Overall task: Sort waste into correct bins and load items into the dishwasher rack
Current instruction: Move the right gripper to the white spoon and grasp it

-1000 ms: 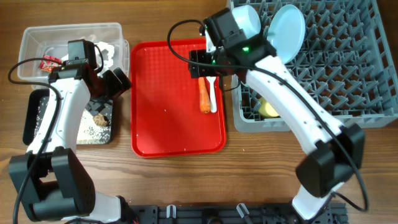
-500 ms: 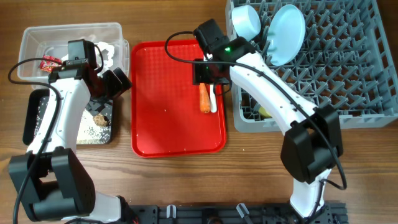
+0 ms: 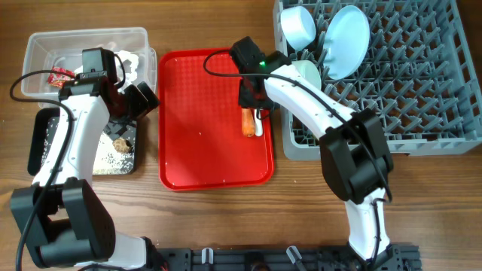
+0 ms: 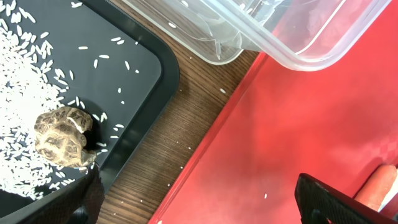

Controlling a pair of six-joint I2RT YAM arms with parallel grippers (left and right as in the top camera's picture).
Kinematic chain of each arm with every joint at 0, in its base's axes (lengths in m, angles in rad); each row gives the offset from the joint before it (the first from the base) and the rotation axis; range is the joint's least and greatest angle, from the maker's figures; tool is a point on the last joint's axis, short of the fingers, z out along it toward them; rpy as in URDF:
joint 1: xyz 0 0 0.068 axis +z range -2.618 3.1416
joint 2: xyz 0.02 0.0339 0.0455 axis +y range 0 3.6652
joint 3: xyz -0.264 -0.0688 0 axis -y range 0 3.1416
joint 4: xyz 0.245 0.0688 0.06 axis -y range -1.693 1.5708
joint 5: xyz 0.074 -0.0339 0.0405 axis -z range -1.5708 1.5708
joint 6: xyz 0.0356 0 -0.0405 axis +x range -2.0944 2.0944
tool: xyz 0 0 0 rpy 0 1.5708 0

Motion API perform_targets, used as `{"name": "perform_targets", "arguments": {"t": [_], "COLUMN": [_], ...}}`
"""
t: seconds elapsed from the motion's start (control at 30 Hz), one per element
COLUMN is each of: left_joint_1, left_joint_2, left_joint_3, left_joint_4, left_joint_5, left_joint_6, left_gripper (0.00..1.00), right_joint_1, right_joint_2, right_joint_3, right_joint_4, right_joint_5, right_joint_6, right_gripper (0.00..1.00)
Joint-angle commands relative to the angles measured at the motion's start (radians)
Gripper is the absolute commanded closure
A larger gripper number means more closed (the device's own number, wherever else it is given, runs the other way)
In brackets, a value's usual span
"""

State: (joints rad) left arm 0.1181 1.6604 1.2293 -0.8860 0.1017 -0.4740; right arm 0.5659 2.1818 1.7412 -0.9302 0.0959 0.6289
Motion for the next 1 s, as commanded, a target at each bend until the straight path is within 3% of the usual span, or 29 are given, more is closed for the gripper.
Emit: {"name": "perform_targets", "arguments": {"t": [0.0, 0.43, 0.7, 0.97], "left_joint_1": [0.004, 0.004, 0.004, 0.004], "left_joint_2": [-0.005, -0.005, -0.005, -0.005], "left_joint_3": [0.007, 0.007, 0.007, 0.007], "left_joint_4": [0.000, 0.000, 0.000, 0.000], "left_joint_5": [-0.010, -0.010, -0.010, -0.010], "left_joint_6": [-0.006, -0.006, -0.006, -0.006], "left_gripper": [0.00, 0.00, 0.00, 0.00], "right_joint_1": [-0.011, -0.014, -0.014, -0.021], "right_joint_2": [0.037, 0.118, 0.118, 0.037], "right_joint_3": [-0.003, -0.003, -0.003, 0.022], "right_joint_4": [0.019, 0.082, 0.084, 0.055], "right_joint_5": [0.027, 0.008, -0.020, -0.066], "right_joint_6": [0.030, 0.028, 0.026, -0.041], "right_gripper": [0.62, 0.69, 0.96, 0.96]}}
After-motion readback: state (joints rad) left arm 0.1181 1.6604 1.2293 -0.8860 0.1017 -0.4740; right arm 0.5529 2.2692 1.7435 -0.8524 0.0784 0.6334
